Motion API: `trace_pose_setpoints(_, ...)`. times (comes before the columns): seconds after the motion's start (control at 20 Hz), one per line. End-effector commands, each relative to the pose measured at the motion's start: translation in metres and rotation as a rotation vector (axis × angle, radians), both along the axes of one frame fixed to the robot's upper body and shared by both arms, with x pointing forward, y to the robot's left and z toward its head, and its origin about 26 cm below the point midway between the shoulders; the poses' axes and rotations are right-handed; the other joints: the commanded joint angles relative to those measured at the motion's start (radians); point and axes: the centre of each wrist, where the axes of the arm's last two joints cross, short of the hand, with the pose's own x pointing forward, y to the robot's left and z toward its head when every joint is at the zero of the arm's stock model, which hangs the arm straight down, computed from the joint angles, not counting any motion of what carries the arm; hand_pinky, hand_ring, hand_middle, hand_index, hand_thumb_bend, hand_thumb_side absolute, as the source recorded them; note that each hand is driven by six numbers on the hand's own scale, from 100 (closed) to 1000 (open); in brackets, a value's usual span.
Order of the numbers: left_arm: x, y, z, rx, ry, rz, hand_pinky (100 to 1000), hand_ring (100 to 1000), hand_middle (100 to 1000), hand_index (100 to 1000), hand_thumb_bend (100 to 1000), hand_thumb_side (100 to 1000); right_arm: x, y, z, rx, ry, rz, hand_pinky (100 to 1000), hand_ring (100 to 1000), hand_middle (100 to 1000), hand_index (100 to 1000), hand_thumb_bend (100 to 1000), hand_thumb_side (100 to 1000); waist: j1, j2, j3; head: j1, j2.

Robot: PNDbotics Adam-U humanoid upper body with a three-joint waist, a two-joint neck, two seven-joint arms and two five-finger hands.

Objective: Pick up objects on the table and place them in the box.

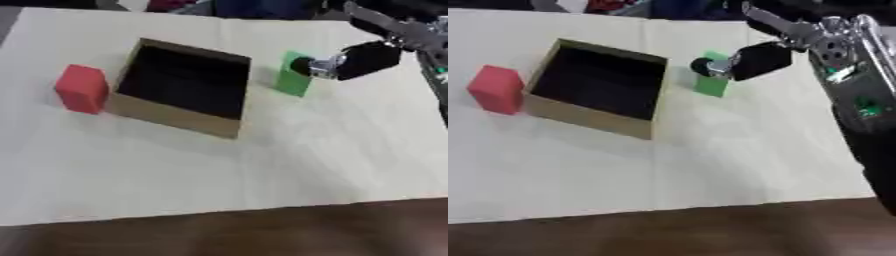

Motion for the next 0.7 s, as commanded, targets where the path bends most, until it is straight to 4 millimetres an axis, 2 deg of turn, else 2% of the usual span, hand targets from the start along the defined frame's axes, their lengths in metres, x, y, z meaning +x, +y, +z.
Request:
trace_pose_setpoints(0.05,-0.002,-0.001,0.008,0.013,-0.026,-0.009,409,583,621,729,295,1000,0.004,-0.003,0.008,-0.073,-0.046,-0.034,947,928,915,941,544,656,0.001,-0.020,0.002,-0.005,-0.009)
trace_pose_setpoints(0.7,-0.001,-0.001,0.008,0.014,-0.026,-0.013,408,583,621,728,290,1000,0.034,-0.006,-0.007,-0.123,-0.008,-0.119,946,938,923,948,550,650,0.000,-0.018,0.006,-0.009,-0.014)
